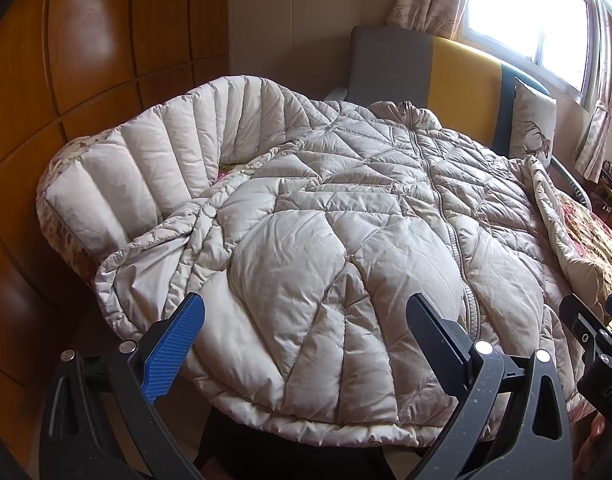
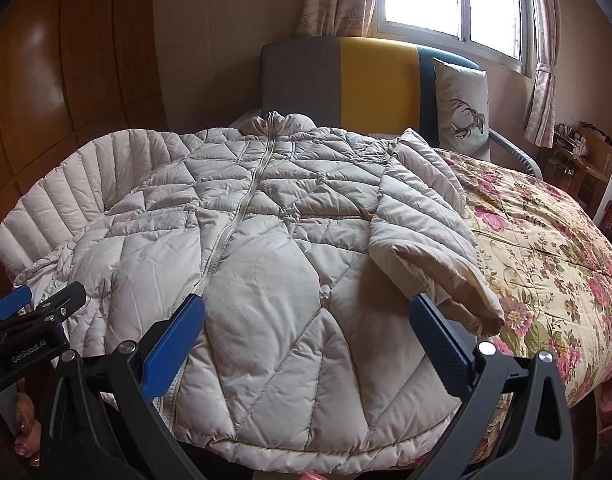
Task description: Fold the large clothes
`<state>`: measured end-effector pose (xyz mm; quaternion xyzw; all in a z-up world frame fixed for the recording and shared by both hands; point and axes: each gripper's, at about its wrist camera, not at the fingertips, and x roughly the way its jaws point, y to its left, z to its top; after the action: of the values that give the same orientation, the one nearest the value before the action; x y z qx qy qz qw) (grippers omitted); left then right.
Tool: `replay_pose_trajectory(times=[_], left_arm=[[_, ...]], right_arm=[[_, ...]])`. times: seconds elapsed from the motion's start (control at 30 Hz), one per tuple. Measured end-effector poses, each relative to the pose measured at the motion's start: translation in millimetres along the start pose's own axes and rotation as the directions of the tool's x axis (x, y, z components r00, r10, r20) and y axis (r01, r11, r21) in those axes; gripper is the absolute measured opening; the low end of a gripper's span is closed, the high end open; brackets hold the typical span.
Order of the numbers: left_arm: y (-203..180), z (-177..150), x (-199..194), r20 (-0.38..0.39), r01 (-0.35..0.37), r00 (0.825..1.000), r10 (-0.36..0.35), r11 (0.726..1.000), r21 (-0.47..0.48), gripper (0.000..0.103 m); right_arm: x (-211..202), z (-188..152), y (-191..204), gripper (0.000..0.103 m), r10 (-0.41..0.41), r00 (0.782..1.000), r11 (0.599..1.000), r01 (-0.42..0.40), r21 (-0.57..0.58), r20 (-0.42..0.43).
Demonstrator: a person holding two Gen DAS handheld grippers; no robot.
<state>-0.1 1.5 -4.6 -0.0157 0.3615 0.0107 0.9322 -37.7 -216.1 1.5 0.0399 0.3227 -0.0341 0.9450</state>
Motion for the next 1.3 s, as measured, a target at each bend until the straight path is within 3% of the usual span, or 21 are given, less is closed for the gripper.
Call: replay_pose_trajectory(times=[1.3], left_arm=[[-3.3, -2.4, 3.5, -0.013, 0.001, 1.0, -0.001, 1.0, 0.004, 0.1]], right_arm=[[12.3, -3.6, 3.4, 0.101, 0.016, 0.999, 1.0, -0.017, -0.024, -0.046]])
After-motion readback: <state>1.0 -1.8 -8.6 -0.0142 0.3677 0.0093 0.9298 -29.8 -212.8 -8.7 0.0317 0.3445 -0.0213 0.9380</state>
